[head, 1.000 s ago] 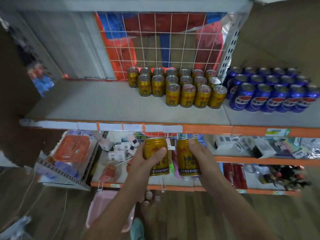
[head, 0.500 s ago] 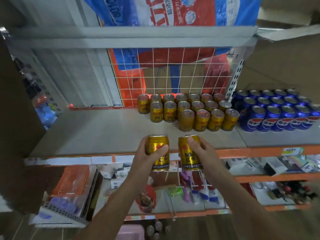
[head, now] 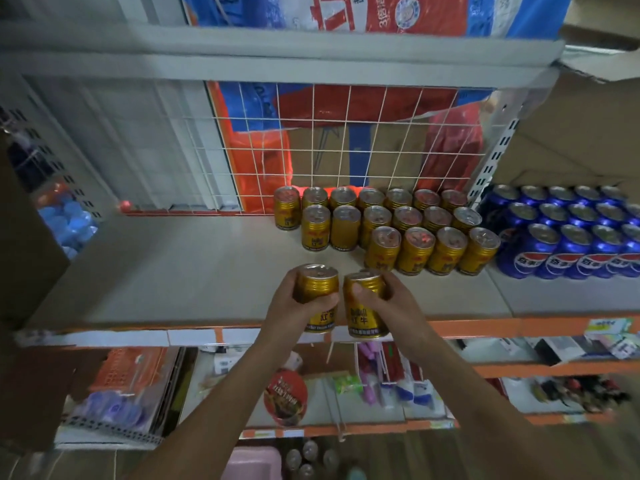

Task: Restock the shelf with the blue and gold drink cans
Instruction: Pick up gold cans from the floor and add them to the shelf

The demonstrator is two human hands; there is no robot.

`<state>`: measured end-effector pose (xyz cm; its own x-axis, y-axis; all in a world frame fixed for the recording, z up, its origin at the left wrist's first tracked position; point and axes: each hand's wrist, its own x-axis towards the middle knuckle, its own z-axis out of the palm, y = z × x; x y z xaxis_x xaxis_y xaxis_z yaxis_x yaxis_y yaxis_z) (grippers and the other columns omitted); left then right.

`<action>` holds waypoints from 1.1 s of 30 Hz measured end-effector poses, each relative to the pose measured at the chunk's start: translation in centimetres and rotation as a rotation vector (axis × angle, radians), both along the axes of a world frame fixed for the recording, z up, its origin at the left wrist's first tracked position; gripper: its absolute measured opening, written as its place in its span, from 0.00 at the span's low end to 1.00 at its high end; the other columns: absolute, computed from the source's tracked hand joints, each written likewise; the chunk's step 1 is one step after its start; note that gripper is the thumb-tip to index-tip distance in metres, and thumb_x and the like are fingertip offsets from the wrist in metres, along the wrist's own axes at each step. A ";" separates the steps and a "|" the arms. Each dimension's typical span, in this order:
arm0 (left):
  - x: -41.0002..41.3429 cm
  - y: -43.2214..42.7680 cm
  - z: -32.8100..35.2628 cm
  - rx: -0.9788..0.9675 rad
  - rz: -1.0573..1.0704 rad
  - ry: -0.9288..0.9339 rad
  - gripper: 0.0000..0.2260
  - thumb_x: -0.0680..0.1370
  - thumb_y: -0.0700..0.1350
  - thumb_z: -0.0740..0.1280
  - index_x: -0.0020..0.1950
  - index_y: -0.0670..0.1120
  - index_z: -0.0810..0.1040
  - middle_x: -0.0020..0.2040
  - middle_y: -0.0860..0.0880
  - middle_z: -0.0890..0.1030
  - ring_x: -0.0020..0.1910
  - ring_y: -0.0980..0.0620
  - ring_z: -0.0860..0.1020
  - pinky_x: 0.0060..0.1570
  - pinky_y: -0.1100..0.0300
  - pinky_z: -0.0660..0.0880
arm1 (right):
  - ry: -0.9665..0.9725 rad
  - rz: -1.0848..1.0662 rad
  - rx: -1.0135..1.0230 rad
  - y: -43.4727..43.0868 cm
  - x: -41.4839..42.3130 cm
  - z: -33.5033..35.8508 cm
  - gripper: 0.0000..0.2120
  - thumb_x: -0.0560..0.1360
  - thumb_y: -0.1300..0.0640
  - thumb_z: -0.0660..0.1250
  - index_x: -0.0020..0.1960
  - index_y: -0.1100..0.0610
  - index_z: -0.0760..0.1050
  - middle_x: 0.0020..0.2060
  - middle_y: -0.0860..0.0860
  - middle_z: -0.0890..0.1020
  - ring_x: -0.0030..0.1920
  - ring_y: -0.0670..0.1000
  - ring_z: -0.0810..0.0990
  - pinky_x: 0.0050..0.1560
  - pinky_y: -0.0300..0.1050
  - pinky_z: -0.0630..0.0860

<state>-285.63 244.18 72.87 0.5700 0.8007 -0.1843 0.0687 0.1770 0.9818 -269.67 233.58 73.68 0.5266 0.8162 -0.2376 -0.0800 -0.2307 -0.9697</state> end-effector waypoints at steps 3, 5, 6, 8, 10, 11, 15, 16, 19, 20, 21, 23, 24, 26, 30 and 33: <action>1.4 1.3 -0.6 0.040 0.001 0.011 0.27 0.70 0.40 0.79 0.65 0.52 0.75 0.55 0.55 0.83 0.52 0.60 0.82 0.47 0.64 0.79 | -0.033 0.035 0.007 2.0 1.7 -0.6 0.29 0.67 0.47 0.78 0.65 0.49 0.73 0.57 0.48 0.83 0.56 0.46 0.83 0.54 0.47 0.81; 2.0 2.1 -1.0 0.078 0.011 0.026 0.28 0.69 0.39 0.80 0.64 0.53 0.74 0.55 0.56 0.83 0.53 0.61 0.81 0.51 0.63 0.78 | -0.083 0.071 0.025 3.1 2.7 -1.2 0.28 0.69 0.54 0.79 0.65 0.52 0.72 0.58 0.48 0.82 0.57 0.44 0.82 0.54 0.42 0.79; 2.2 2.4 -1.2 0.098 0.006 0.031 0.28 0.69 0.39 0.80 0.65 0.52 0.74 0.56 0.56 0.82 0.54 0.61 0.81 0.53 0.62 0.78 | -0.098 0.089 0.038 3.6 3.2 -1.6 0.28 0.69 0.57 0.79 0.66 0.54 0.72 0.59 0.50 0.82 0.59 0.45 0.81 0.56 0.42 0.78; 2.4 2.9 -1.5 0.126 -0.021 0.037 0.29 0.69 0.37 0.80 0.66 0.51 0.73 0.57 0.55 0.82 0.55 0.62 0.80 0.52 0.65 0.77 | -0.130 0.130 0.060 4.4 4.0 -2.3 0.28 0.69 0.62 0.79 0.65 0.57 0.71 0.58 0.51 0.81 0.60 0.49 0.80 0.60 0.47 0.78; 2.5 3.3 -1.7 0.141 -0.065 0.045 0.29 0.70 0.36 0.79 0.67 0.51 0.73 0.59 0.54 0.80 0.55 0.64 0.79 0.50 0.68 0.76 | -0.179 0.177 0.069 5.0 4.9 -2.7 0.29 0.67 0.61 0.81 0.63 0.57 0.71 0.56 0.50 0.80 0.59 0.50 0.80 0.62 0.51 0.77; 2.5 3.5 -1.8 0.161 -0.084 0.054 0.29 0.71 0.35 0.78 0.67 0.51 0.72 0.59 0.55 0.79 0.54 0.66 0.79 0.49 0.70 0.76 | -0.205 0.198 0.068 5.1 5.2 -2.9 0.29 0.65 0.58 0.81 0.62 0.55 0.72 0.55 0.49 0.79 0.58 0.49 0.79 0.61 0.52 0.77; 2.4 3.7 -2.6 0.258 -0.099 0.074 0.31 0.70 0.35 0.79 0.67 0.54 0.72 0.62 0.54 0.76 0.56 0.70 0.76 0.50 0.75 0.73 | -0.300 0.269 0.081 4.7 6.0 -3.4 0.30 0.64 0.51 0.80 0.62 0.48 0.71 0.59 0.49 0.77 0.61 0.50 0.78 0.62 0.51 0.76; 2.3 3.7 -2.8 0.275 -0.106 0.070 0.31 0.70 0.35 0.78 0.66 0.56 0.72 0.61 0.55 0.77 0.57 0.69 0.76 0.52 0.74 0.73 | -0.341 0.288 0.074 4.6 6.3 -3.7 0.30 0.66 0.53 0.80 0.63 0.48 0.70 0.61 0.49 0.77 0.62 0.49 0.77 0.64 0.52 0.75; 2.3 3.8 -3.2 0.327 -0.116 0.073 0.32 0.70 0.34 0.78 0.67 0.55 0.70 0.62 0.57 0.77 0.60 0.66 0.76 0.55 0.73 0.71 | -0.526 0.308 0.022 4.2 6.7 -4.2 0.33 0.70 0.56 0.78 0.71 0.51 0.68 0.66 0.49 0.75 0.68 0.50 0.74 0.69 0.56 0.71; 2.3 3.8 -3.3 0.351 -0.120 0.081 0.33 0.70 0.35 0.78 0.69 0.53 0.69 0.63 0.57 0.76 0.60 0.67 0.75 0.56 0.73 0.71 | -0.636 0.299 0.003 4.1 6.7 -4.3 0.36 0.70 0.55 0.78 0.73 0.53 0.67 0.68 0.50 0.73 0.70 0.52 0.71 0.70 0.57 0.71; 2.2 3.7 -3.4 0.390 -0.123 0.105 0.34 0.71 0.35 0.78 0.72 0.51 0.67 0.64 0.56 0.75 0.62 0.66 0.74 0.58 0.73 0.70 | -0.762 0.293 -0.015 3.9 6.6 -4.3 0.38 0.69 0.55 0.78 0.75 0.54 0.66 0.71 0.52 0.70 0.73 0.53 0.68 0.71 0.57 0.71; 1.9 3.4 -3.6 0.480 -0.122 0.173 0.38 0.72 0.38 0.78 0.77 0.51 0.63 0.66 0.54 0.71 0.65 0.63 0.70 0.63 0.69 0.70 | -1.027 0.274 -0.015 3.4 6.0 -3.7 0.42 0.68 0.57 0.80 0.77 0.56 0.65 0.72 0.54 0.67 0.74 0.56 0.65 0.66 0.53 0.75; 1.7 3.3 -3.7 0.530 -0.119 0.218 0.39 0.73 0.40 0.78 0.78 0.52 0.61 0.67 0.53 0.68 0.67 0.60 0.68 0.65 0.68 0.69 | -1.150 0.266 -0.005 3.2 5.6 -3.3 0.42 0.67 0.58 0.80 0.76 0.57 0.65 0.71 0.56 0.67 0.72 0.58 0.66 0.60 0.52 0.77; 1.4 3.3 -3.8 0.665 -0.121 0.303 0.37 0.75 0.40 0.76 0.78 0.55 0.62 0.68 0.51 0.67 0.68 0.56 0.67 0.65 0.66 0.69 | -1.342 0.268 0.021 2.8 4.9 -2.5 0.40 0.66 0.59 0.80 0.74 0.59 0.68 0.68 0.58 0.70 0.67 0.60 0.69 0.52 0.52 0.80; 1.7 3.3 -3.8 0.880 -0.116 0.399 0.29 0.74 0.38 0.75 0.73 0.52 0.72 0.69 0.46 0.69 0.67 0.47 0.70 0.62 0.66 0.68 | -1.499 0.294 0.015 2.6 4.7 -2.4 0.31 0.68 0.58 0.78 0.69 0.59 0.74 0.68 0.56 0.74 0.66 0.61 0.72 0.59 0.54 0.79; 1.9 3.5 -4.1 0.901 -0.109 0.394 0.29 0.75 0.36 0.73 0.74 0.51 0.72 0.71 0.47 0.68 0.69 0.48 0.69 0.64 0.66 0.68 | -1.542 0.324 0.037 2.6 5.5 -2.9 0.31 0.69 0.59 0.76 0.70 0.60 0.74 0.70 0.55 0.75 0.71 0.59 0.70 0.68 0.55 0.74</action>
<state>-283.69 247.70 68.82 0.6779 0.6815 0.2758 0.3911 -0.6519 0.6496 -264.12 236.14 70.74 0.0418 0.9308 0.3632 0.9972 -0.0161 -0.0734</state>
